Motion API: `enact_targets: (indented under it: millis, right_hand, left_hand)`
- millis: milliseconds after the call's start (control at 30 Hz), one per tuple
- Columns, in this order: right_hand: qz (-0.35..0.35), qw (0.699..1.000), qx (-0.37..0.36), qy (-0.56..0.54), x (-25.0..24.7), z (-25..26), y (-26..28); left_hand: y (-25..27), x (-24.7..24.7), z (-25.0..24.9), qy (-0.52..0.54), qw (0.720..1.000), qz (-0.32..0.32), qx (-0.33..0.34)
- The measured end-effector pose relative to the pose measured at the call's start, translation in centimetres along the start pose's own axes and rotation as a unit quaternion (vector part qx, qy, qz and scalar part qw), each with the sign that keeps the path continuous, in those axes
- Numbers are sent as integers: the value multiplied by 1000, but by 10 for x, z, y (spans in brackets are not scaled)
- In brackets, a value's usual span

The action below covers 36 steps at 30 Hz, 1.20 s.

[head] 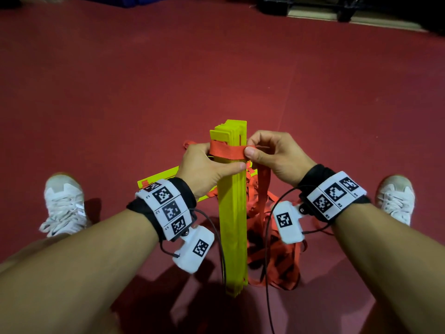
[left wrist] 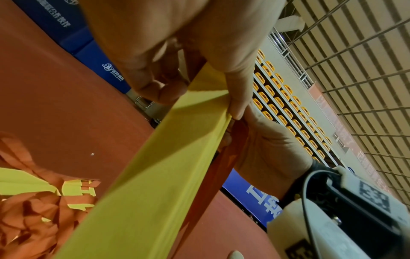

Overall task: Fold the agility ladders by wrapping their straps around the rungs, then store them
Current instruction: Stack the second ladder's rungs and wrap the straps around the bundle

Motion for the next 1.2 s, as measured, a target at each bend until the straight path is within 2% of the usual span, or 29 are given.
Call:
enact_targets:
  millis: [333, 500, 700, 1033, 1200]
  right_hand:
    - [-1, 999, -35, 23, 2, 0, 2]
    - [-7, 999, -32, 9, 5, -2, 2]
    - [-21, 1000, -14, 18, 4, -4, 2]
    - [-22, 999, -20, 25, 10, -1, 2]
    - [10, 1000, -10, 18, 8, -3, 2]
  left_hand:
    - [3, -2, -4, 7, 1000, 13, 9]
    - [2, -3, -7, 21, 999, 30, 25]
    - [1, -6, -6, 19, 999, 19, 24]
    - [8, -1, -11, -87, 994, -4, 65]
    - [10, 3, -16, -78, 994, 19, 73]
Point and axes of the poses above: each hand's wrist, its own y-axis away from the middle knuckle, its own x-axis out of the palm, z = x × y, the point moved 4 cm from there along -y, towards the middle knuckle, and after that the axes turned 2 degrees about -x, right-handed, at the moved point
